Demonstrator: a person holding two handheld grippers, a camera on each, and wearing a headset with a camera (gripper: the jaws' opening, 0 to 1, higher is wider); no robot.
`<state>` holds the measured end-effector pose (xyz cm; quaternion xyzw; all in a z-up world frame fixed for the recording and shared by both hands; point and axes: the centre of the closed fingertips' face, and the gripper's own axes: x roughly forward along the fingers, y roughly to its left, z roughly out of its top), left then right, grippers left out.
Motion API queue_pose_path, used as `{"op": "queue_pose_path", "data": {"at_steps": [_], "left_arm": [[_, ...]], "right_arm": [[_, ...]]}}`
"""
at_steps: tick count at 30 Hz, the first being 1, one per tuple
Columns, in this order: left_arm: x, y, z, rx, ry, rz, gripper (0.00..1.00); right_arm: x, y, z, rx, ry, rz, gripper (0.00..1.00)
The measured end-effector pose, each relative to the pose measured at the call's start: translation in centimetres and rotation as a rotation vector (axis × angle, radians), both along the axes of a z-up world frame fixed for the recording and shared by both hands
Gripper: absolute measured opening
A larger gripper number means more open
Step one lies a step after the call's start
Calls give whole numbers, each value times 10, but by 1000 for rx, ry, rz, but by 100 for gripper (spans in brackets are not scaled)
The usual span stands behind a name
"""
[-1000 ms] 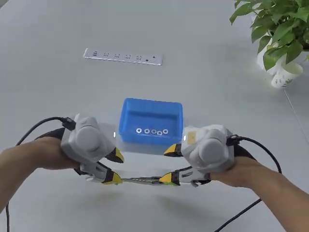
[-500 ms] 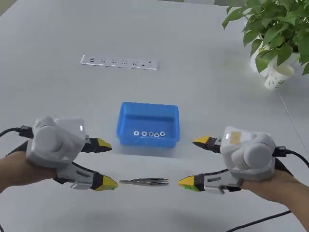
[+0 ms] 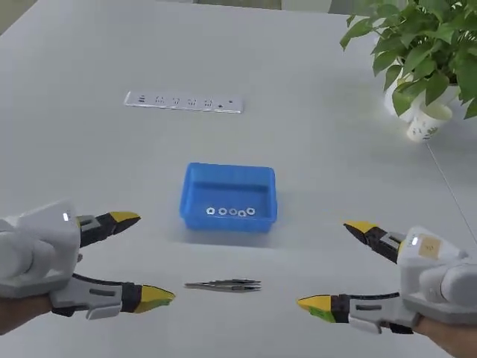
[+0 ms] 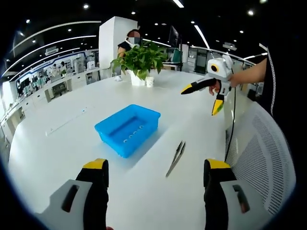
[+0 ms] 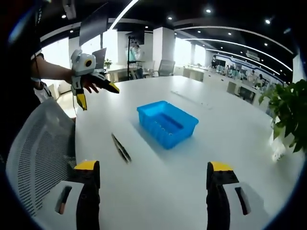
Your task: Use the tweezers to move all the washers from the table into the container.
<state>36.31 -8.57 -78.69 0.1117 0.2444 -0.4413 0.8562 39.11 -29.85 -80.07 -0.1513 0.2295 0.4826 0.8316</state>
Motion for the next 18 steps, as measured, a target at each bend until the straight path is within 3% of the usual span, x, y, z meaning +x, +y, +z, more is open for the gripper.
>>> {"op": "queue_pose_path", "data": {"at_steps": [5, 9, 18], "left_arm": [[-2, 0, 0, 2, -7, 21, 99], [-3, 0, 4, -20, -14, 37, 99], [-3, 7, 6, -27, -22, 69, 99]], "right_arm": [[-3, -3, 0, 14, -1, -13, 100], [-2, -5, 3, 40, -14, -19, 100], [-2, -5, 2, 36, -14, -13, 100]]}}
